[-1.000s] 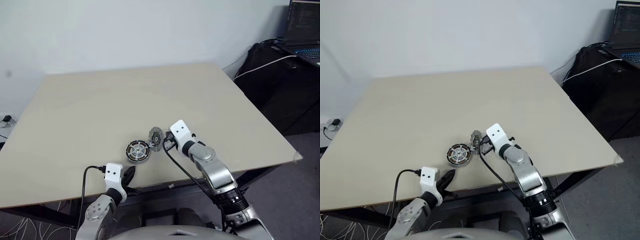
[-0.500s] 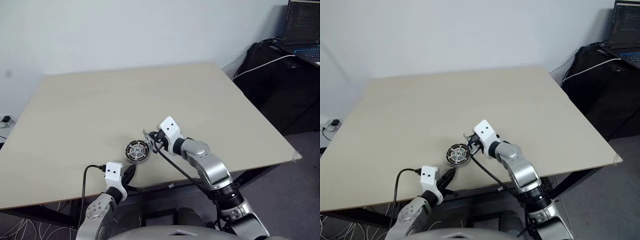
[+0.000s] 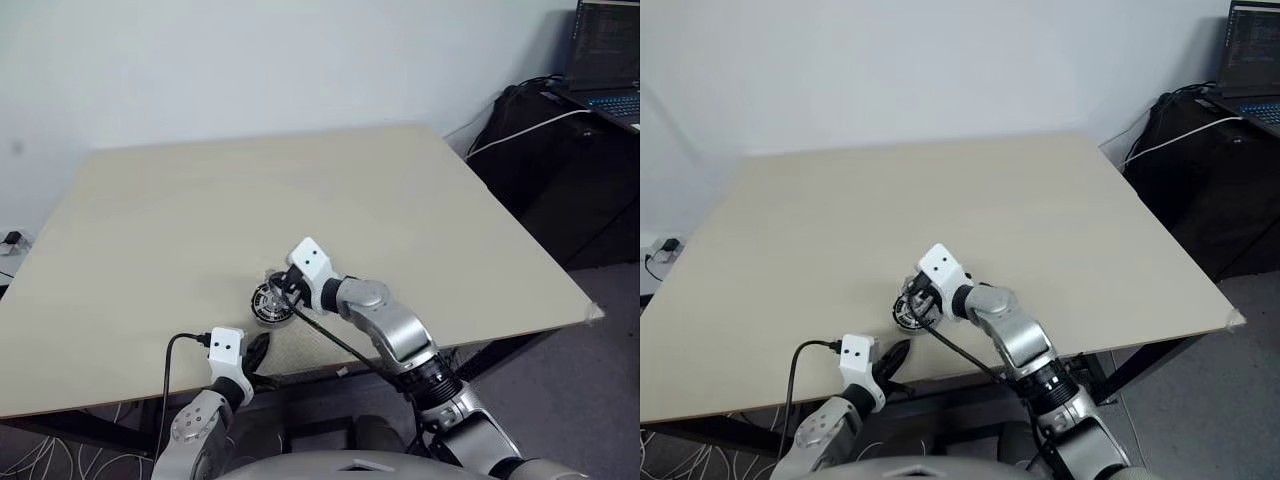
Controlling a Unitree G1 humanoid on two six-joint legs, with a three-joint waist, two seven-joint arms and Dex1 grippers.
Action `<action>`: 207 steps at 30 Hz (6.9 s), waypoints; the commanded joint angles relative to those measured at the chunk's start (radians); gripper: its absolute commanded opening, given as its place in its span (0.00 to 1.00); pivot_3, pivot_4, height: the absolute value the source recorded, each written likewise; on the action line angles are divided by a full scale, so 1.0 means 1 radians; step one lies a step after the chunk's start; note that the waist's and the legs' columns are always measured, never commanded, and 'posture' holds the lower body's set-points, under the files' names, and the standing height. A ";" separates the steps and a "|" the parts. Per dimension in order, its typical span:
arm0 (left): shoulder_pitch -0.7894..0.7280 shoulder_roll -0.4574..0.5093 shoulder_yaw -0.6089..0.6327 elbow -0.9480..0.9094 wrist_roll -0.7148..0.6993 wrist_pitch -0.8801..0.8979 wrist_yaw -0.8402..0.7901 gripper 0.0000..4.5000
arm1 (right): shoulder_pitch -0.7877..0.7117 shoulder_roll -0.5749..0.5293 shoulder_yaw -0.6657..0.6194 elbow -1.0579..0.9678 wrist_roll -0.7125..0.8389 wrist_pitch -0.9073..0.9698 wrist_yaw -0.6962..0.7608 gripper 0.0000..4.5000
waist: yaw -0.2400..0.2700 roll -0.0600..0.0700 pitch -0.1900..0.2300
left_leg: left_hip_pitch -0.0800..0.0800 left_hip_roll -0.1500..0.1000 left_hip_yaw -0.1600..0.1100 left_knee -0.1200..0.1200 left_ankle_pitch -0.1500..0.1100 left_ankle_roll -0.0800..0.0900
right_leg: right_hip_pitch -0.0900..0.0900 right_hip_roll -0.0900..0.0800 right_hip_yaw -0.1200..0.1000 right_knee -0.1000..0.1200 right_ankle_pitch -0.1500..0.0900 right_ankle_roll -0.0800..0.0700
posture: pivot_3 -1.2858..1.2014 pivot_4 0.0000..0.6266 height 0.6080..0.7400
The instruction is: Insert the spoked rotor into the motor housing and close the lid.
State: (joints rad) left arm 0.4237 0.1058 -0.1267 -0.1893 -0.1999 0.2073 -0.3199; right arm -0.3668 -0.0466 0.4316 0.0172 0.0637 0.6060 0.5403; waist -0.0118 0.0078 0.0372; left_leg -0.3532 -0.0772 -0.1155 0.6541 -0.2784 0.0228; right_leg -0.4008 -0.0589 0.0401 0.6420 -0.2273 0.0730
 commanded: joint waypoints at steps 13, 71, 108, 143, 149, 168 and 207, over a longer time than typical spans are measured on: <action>-0.005 0.005 0.009 -0.016 -0.003 -0.030 0.003 0.00 | -0.060 0.065 0.013 0.247 -0.030 -0.117 -0.010 0.01 | -0.002 0.001 0.000 | 0.000 0.000 0.000 0.000 0.000 -0.001 | 0.000 0.000 0.000 0.000 0.000 0.000 | 0.52 0.00 1.00; 0.011 0.000 0.016 -0.047 -0.008 -0.048 0.019 0.00 | -0.194 -0.031 -0.042 0.615 -0.047 -0.575 0.316 0.99 | -0.001 0.001 0.000 | 0.004 0.000 0.000 -0.002 0.001 0.000 | 0.002 0.000 0.001 0.001 0.002 -0.003 | 0.52 0.00 1.00; 0.012 -0.002 0.009 -0.073 -0.013 -0.022 0.027 0.00 | -0.080 0.002 -0.088 0.465 -0.051 -0.397 0.219 0.71 | 0.000 0.002 0.000 | 0.005 -0.001 0.000 -0.003 0.001 0.000 | 0.003 0.000 0.001 0.001 0.000 -0.001 | 0.52 0.00 1.00; 0.011 -0.007 0.005 -0.072 -0.015 -0.022 0.034 0.00 | -0.125 -0.017 -0.013 0.480 -0.133 -0.301 0.220 0.71 | -0.001 0.005 -0.002 | 0.007 0.000 0.000 -0.003 0.000 -0.001 | 0.005 0.000 0.001 0.001 0.000 -0.001 | 0.52 0.00 1.00; 0.007 -0.007 0.007 -0.066 -0.016 -0.023 0.032 0.00 | -0.127 -0.007 -0.013 0.483 -0.139 -0.275 0.193 0.71 | -0.003 0.005 -0.003 | 0.009 0.000 0.000 -0.003 -0.001 -0.002 | 0.007 0.000 0.001 0.001 -0.003 -0.005 | 0.52 0.00 1.00; -0.044 -0.032 0.058 -0.072 -0.046 -0.018 0.070 0.00 | -0.131 -0.033 0.024 0.467 -0.159 -0.236 0.218 0.71 | -0.001 0.006 -0.003 | 0.009 0.000 0.000 -0.003 -0.001 -0.003 | 0.008 0.000 0.001 0.001 -0.003 -0.005 | 0.52 0.00 1.00; -0.550 0.229 0.254 0.126 -0.478 0.851 -0.125 0.00 | -0.132 -0.029 0.028 0.453 -0.154 -0.230 0.203 0.71 | -0.008 0.003 -0.006 | 0.010 -0.001 -0.003 -0.006 0.000 -0.007 | 0.007 0.002 0.001 0.001 0.000 -0.002 | 0.52 0.00 1.00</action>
State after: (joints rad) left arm -0.1011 0.3361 0.1547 -0.0352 -0.6750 1.0467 -0.4266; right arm -0.5018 -0.0672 0.4514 0.4626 -0.0732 0.3516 0.7432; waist -0.0199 0.0110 0.0315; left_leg -0.3429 -0.0784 -0.1187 0.6483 -0.2782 0.0152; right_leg -0.3935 -0.0574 0.0409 0.6427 -0.2277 0.0716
